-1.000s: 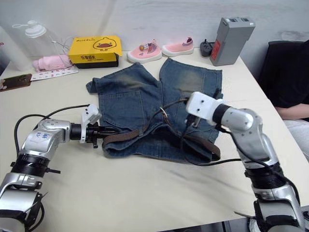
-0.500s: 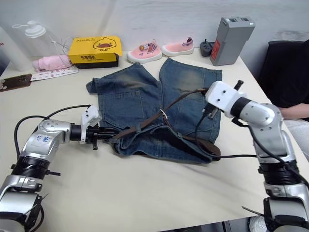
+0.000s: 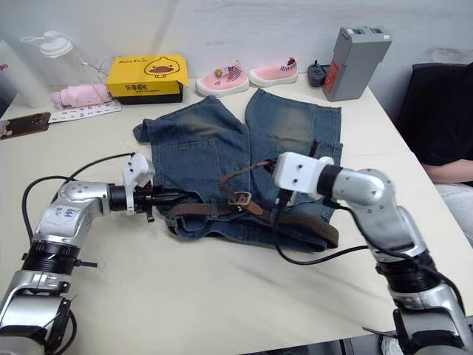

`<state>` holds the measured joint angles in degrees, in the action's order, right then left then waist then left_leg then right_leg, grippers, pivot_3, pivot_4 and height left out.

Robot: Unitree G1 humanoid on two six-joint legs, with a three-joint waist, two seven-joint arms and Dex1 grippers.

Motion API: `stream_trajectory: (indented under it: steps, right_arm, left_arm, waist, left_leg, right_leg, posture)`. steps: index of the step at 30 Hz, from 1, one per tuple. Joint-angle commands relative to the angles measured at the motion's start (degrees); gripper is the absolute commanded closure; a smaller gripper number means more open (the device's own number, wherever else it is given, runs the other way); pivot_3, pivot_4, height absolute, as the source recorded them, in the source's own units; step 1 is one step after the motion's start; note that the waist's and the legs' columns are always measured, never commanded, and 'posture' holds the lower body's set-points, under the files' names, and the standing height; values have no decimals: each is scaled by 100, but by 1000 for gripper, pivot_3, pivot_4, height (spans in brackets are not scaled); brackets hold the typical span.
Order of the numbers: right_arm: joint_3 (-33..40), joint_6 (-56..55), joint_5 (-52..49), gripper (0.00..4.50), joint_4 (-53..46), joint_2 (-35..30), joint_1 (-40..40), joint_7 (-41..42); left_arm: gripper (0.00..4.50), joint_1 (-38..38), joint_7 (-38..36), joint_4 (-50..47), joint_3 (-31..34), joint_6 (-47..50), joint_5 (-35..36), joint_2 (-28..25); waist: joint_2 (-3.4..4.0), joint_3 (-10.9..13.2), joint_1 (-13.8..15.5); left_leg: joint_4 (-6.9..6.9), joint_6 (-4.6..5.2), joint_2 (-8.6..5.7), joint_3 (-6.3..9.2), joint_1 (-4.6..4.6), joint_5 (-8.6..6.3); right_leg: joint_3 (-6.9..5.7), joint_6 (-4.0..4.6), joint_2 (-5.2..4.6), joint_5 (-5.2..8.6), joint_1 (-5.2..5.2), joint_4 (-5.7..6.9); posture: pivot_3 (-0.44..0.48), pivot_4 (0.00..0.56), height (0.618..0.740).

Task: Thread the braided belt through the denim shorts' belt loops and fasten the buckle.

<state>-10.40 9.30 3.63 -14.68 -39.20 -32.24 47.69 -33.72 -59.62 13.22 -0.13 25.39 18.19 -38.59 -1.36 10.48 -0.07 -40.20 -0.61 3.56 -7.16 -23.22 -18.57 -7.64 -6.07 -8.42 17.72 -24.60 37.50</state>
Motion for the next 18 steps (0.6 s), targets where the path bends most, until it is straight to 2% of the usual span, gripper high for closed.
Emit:
stream_trajectory:
  steps: [1,5,7,12,18]
  right_arm:
    - [-83,116,218,4500,-194,79,-107,-135]
    - [-182,202,364,4500,-182,150,-152,-190]
    - [-229,244,428,4500,-189,176,-155,-212]
    - [-246,285,456,4500,-259,234,-127,-210]
    - [-217,337,417,4500,-338,281,-138,-193]
  left_arm:
    - [2800,-229,131,-1058,502,600,782,111]
    - [1212,-235,363,-2006,408,1104,1129,283]
    - [463,-172,619,-2283,233,1069,1002,457]
    - [463,-152,1217,-2178,-101,656,448,868]
    - [463,-120,1401,-1839,-426,265,-37,1003]
  waist:
    - [0,0,3]
    - [0,0,-6]
    - [0,0,-7]
    - [0,0,-1]
    - [0,0,-4]
  left_leg:
    - [0,0,0,1,0,0]
    - [1,0,-1,1,2,0]
    - [0,0,0,2,2,0]
    - [0,0,-2,1,4,0]
    - [0,0,-1,0,4,0]
  right_leg:
    - [0,0,-1,0,0,0]
    - [0,0,-1,0,1,0]
    - [0,0,0,0,1,2]
    - [2,0,0,0,3,2]
    - [1,0,2,0,2,2]
  posture:
    - [0,150,698]
    - [0,150,698]
    - [0,150,698]
    - [0,150,698]
    - [0,150,698]
